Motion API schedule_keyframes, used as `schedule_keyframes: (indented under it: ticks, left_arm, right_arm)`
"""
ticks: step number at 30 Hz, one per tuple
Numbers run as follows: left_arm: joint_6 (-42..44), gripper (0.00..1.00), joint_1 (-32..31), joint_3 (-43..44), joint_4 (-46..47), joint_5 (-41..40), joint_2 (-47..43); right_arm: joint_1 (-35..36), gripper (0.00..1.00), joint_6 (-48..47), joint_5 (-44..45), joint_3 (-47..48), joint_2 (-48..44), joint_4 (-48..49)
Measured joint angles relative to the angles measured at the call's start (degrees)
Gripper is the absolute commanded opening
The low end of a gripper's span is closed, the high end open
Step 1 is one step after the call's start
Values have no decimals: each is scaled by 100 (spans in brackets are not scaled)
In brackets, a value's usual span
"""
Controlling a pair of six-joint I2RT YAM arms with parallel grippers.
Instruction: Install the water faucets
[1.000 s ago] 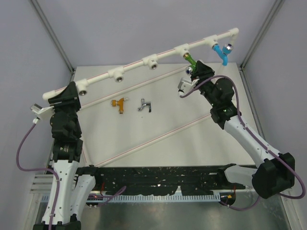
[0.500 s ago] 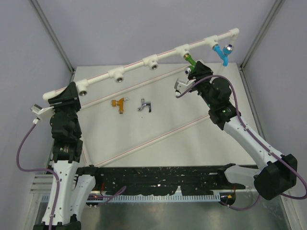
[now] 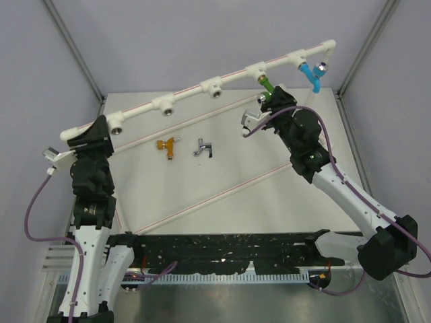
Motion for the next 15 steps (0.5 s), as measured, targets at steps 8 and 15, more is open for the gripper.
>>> schedule_keyframes:
  ticks: [8, 15]
  left_arm:
    - [2, 0, 2, 0, -44, 46, -20]
    - [7, 0, 7, 0, -17, 39, 7]
  right_arm:
    - [46, 5, 101, 31, 315, 57, -452]
    - [68, 5, 365, -81, 570, 190, -627]
